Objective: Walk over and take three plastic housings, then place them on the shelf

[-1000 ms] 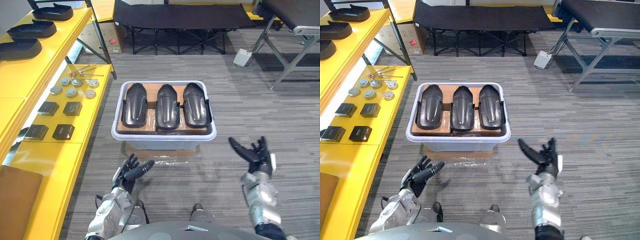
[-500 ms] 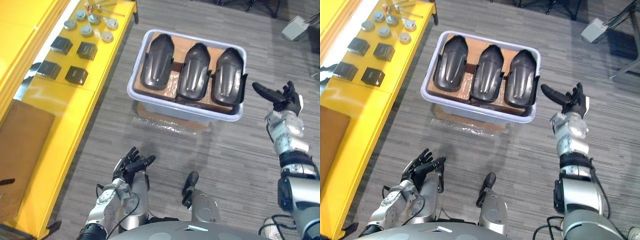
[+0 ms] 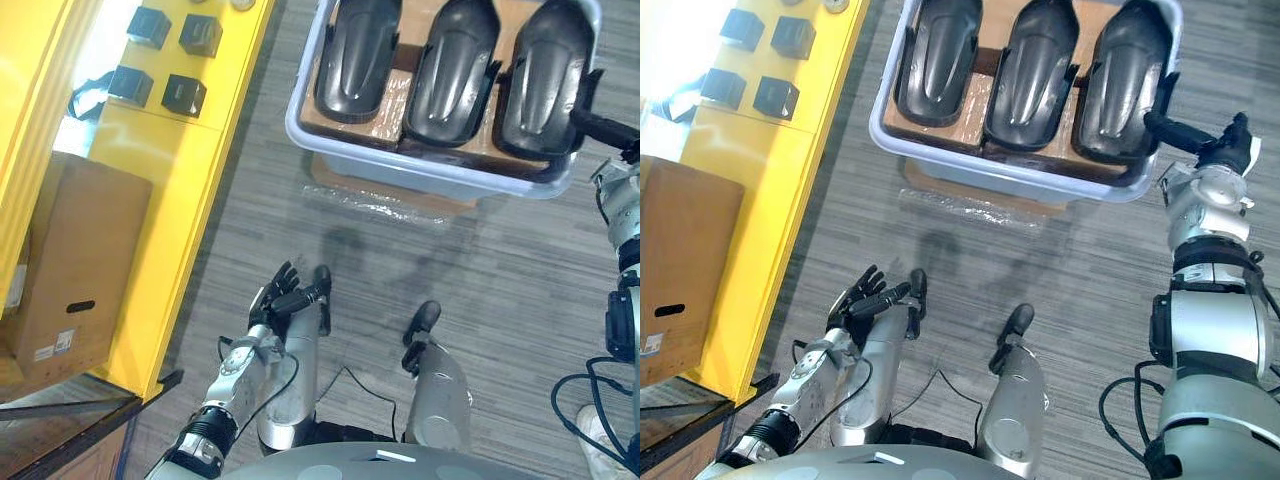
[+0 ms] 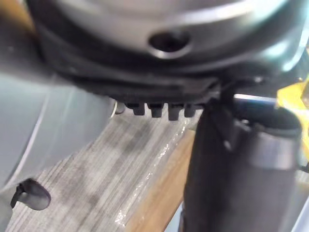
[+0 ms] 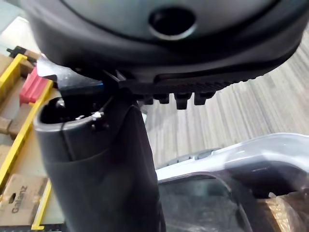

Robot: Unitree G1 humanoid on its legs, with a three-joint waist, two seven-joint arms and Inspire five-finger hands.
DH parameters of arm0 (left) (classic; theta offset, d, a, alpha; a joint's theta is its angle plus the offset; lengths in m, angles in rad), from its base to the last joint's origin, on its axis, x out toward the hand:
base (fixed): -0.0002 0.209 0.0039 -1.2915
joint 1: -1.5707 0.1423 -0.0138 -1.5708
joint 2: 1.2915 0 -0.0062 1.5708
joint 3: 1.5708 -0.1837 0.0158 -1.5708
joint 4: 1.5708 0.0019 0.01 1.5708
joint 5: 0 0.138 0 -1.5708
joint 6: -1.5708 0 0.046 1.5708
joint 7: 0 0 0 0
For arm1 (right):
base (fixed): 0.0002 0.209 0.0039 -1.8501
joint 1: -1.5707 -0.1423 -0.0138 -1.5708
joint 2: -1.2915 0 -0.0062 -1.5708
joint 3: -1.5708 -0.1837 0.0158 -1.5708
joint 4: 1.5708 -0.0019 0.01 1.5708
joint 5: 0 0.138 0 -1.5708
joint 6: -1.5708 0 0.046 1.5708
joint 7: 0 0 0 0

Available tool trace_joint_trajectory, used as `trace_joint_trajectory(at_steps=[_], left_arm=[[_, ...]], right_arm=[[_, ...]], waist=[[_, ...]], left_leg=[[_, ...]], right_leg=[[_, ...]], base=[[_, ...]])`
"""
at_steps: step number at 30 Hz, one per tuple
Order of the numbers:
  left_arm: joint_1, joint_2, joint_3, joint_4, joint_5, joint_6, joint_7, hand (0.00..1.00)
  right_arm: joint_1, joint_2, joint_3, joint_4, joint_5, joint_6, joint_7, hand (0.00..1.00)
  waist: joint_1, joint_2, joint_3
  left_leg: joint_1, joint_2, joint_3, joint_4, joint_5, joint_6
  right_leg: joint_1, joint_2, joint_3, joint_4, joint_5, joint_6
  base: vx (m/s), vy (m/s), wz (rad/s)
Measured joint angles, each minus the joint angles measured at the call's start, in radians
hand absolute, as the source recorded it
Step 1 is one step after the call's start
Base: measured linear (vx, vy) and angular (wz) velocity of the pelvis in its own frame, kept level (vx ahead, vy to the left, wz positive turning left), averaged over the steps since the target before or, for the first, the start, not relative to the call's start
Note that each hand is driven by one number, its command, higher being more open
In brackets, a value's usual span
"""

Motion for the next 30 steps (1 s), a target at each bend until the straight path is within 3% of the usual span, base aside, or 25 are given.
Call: trace_joint_trajectory(at_steps=[5, 7, 8, 14, 20, 30], left_arm=[[-0.026, -0.018, -0.012, 0.014, -0.044, -0.010, -0.005, 1.00], [-0.027, -0.019, -0.011, 0.012, -0.049, -0.012, -0.007, 1.00], [-0.027, -0.020, -0.011, 0.009, -0.054, -0.012, -0.007, 1.00], [-0.035, -0.019, -0.006, 0.007, -0.088, -0.013, -0.010, 1.00], [-0.035, -0.017, 0.002, 0.014, -0.086, -0.014, -0.023, 1.00], [-0.013, -0.016, 0.011, 0.010, -0.082, -0.007, -0.024, 1.00]], right_arm=[[-0.042, -0.050, 0.040, 0.009, -0.041, 0.067, 0.007, 1.00], [-0.042, -0.050, 0.065, 0.011, -0.041, 0.093, 0.012, 1.00], [-0.042, -0.050, 0.074, 0.011, -0.041, 0.106, 0.013, 0.00], [-0.060, -0.078, 0.098, -0.005, -0.065, 0.117, 0.065, 0.00], [-0.048, -0.122, 0.102, 0.004, -0.122, 0.127, 0.053, 0.00], [-0.019, -0.112, 0.114, 0.009, -0.239, 0.146, 0.072, 0.00]], waist=[[0.013, 0.032, 0.007], [0.022, 0.033, 0.007], [0.024, 0.033, 0.006], [0.027, 0.035, 0.005], [0.021, 0.035, 0.005], [0.017, 0.032, 0.007]], left_leg=[[-0.051, -0.016, -0.017, -0.002, 0.016, 0.002], [-0.067, -0.017, -0.021, 0.000, 0.020, 0.001], [-0.075, -0.018, -0.025, 0.001, 0.023, 0.001], [-0.116, -0.021, -0.052, 0.002, 0.033, -0.006], [-0.120, -0.019, -0.056, -0.001, 0.042, -0.012], [-0.042, -0.010, -0.060, -0.021, 0.043, -0.020]], right_leg=[[-0.063, -0.020, -0.006, 0.052, -0.019, -0.001], [-0.086, -0.025, -0.007, 0.074, -0.029, -0.005], [-0.097, -0.029, -0.009, 0.090, -0.037, -0.007], [-0.142, -0.039, -0.028, 0.149, -0.072, -0.017], [-0.160, -0.044, -0.030, 0.179, -0.091, -0.023], [-0.084, -0.032, -0.038, 0.177, -0.110, -0.032]], base=[[-0.01, 0.000, 0.11], [0.01, -0.022, 0.09], [0.01, -0.032, 0.11], [0.00, -0.037, 0.12], [0.02, -0.026, 0.02], [0.03, -0.024, 0.02]])
